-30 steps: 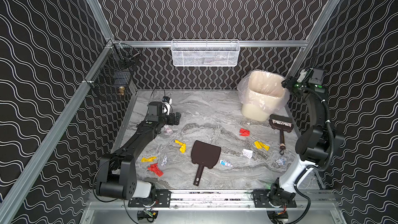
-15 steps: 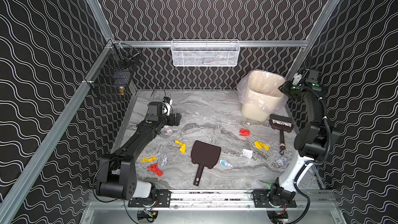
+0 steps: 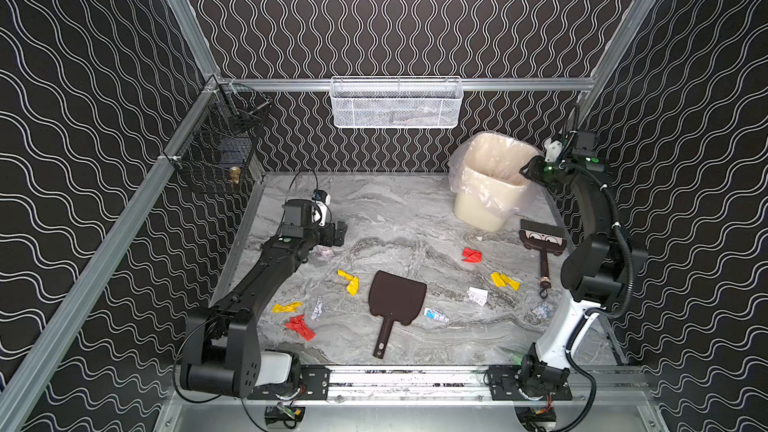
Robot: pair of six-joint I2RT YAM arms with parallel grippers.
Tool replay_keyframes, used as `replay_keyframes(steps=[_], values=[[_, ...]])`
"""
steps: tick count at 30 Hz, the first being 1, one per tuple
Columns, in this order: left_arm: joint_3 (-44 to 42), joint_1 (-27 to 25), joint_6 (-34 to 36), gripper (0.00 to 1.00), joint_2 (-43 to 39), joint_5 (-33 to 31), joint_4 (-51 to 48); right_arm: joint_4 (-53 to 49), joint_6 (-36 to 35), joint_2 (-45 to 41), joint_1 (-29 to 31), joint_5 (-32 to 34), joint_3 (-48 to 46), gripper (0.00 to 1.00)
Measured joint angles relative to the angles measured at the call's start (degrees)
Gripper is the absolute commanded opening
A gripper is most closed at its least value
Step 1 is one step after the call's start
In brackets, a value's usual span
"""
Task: Sweep away the paper scraps from the table
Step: 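Drag the cream bin with the right gripper toward the table centre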
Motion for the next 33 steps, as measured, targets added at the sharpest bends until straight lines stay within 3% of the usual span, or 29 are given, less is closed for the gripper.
replay_keyframes(steps=[11, 23, 33], values=[[-1.9, 0.1, 0.6, 0.99, -3.6, -2.9, -2.1, -0.6, -2.2, 0.4, 6.5, -2.2, 0.6, 0.40], [-4.3, 1.1, 1.0, 0.99, -7.5, -7.8, -3.0, -1.4, -3.7, -0.7, 17.5, -7.2, -1.7, 0.40], [-5.9, 1.3, 0.3, 0.99, -10.0, -9.4, -3.5, -3.4, -3.8, 2.3, 25.1, -9.8, 2.1, 0.40]])
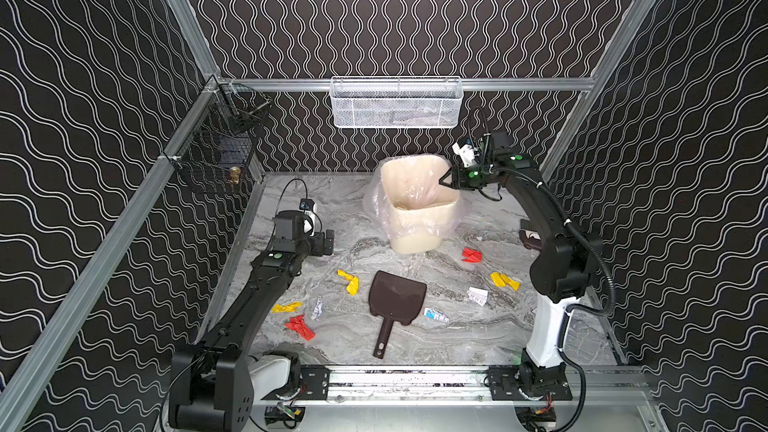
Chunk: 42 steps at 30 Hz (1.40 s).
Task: Sweep away the paper scraps from the table
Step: 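Drag the cream bin with the right gripper toward the table centre, then release the bin and grasp the pink-faced brush handle with the right gripper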
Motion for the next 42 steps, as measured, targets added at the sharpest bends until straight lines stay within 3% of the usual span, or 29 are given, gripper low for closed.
replay_keyframes(steps=[26, 32, 38, 42], values=[[-2.7, 0.1, -0.4, 0.99, -3.8, -0.2, -2.5, -1.7, 0.1, 5.2, 6.6, -2.4, 7.2, 0.45], [-2.7, 0.1, -0.4, 0.99, -4.3, 0.2, -2.8, -3.8, 0.0, 4.7, 6.4, 0.5, 7.1, 0.62], [-3.0, 0.1, -0.4, 0.99, -5.5, 0.3, -3.3, -4.2, 1.7, -0.7, 3.8, 1.4, 6.7, 0.91], [-3.3, 0.1, -0.4, 0.99, -5.7, 0.5, -3.4, -4.2, 3.2, -4.1, 1.1, 1.0, 6.4, 0.98]])
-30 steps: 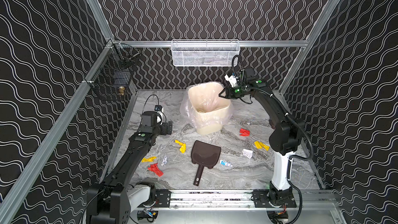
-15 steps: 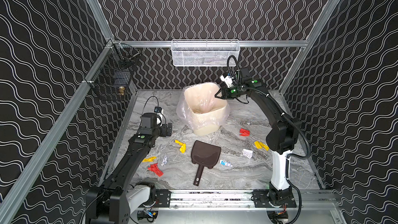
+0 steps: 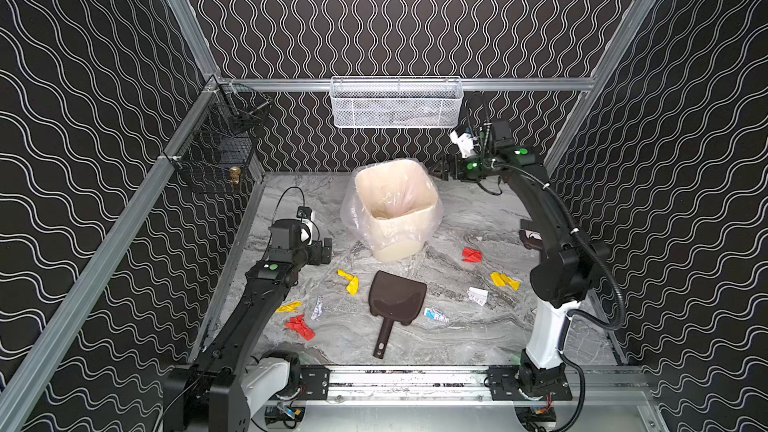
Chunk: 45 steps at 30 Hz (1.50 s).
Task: Sweep away the paper scraps from the table
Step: 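Release the bin and grasp the pink-faced brush handle with the right gripper, then lift the brush off the table with the right gripper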
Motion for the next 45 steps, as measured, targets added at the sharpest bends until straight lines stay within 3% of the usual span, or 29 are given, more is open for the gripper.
replay_keyframes(steps=[5, 10, 14, 18, 24, 29, 39, 45], values=[[-0.3, 0.0, -0.2, 0.99, 0.1, 0.9, 0.0, 0.7, 2.7, -6.9, -6.4, -1.0, -6.7, 0.98], [-0.4, 0.0, -1.2, 0.99, 1.2, 2.5, 0.1, 5.3, 6.0, -14.9, -18.1, -0.8, -22.1, 0.97], [-0.6, 0.0, -1.5, 0.99, 1.9, 4.0, 0.1, 7.6, 8.7, -17.4, -27.7, 4.6, -33.9, 0.96], [-1.4, 0.0, -2.1, 0.99, 2.0, 5.3, 0.1, 8.2, 9.0, -17.4, -32.6, 11.5, -41.0, 0.93], [-2.3, -0.1, -2.7, 0.99, 1.9, 6.6, 0.0, 11.4, 9.0, -15.5, -35.9, 17.9, -49.5, 0.86], [-2.3, -0.1, -2.7, 0.99, 2.1, 7.1, 0.1, 12.8, 7.0, -9.7, -36.7, 20.9, -50.4, 0.82], [-2.3, -0.1, -2.7, 0.99, 2.9, 7.3, 0.1, 13.5, 0.7, -6.2, -37.8, 24.0, -51.8, 0.75], [-2.2, -0.1, -2.7, 0.99, 4.0, 7.4, 0.1, 13.4, -2.0, -5.0, -37.7, 24.7, -53.6, 0.66]])
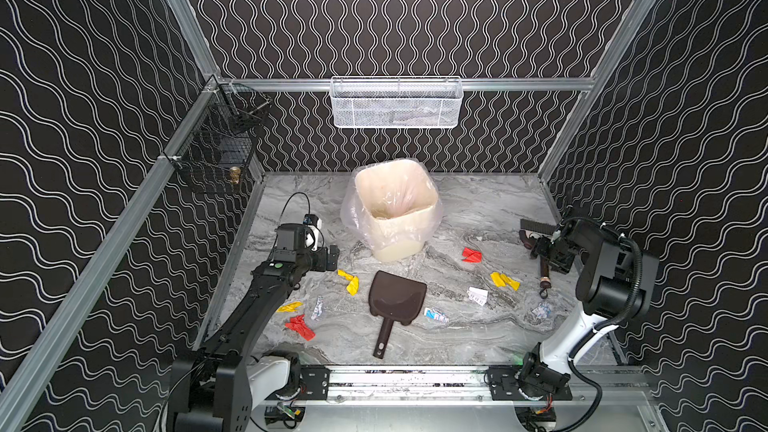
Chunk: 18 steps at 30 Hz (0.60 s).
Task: Sweep away the paper scraps from the table
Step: 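Lift the brush off the table with the right gripper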
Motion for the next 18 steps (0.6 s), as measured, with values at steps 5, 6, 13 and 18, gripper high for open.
replay_keyframes(steps=[5, 6, 13, 18], values=[[0.2, 0.0, 0.0, 0.99, 0.5, 0.1, 0.0, -0.1, -1.5, 1.7, 0.0, 1.0, 0.9, 0.57], [0.2, 0.0, 0.0, 0.99, 0.5, 0.1, 0.0, -0.1, -1.6, 1.9, 0.0, 1.2, 1.1, 0.56], [0.3, 0.0, 0.0, 0.99, 0.5, 0.1, 0.0, -0.3, -3.0, 3.0, 0.1, 2.9, 1.5, 0.40], [0.3, 0.0, 0.0, 0.99, 0.4, 0.1, -0.4, 0.5, -3.9, 3.2, 1.4, 4.1, 1.6, 0.34]])
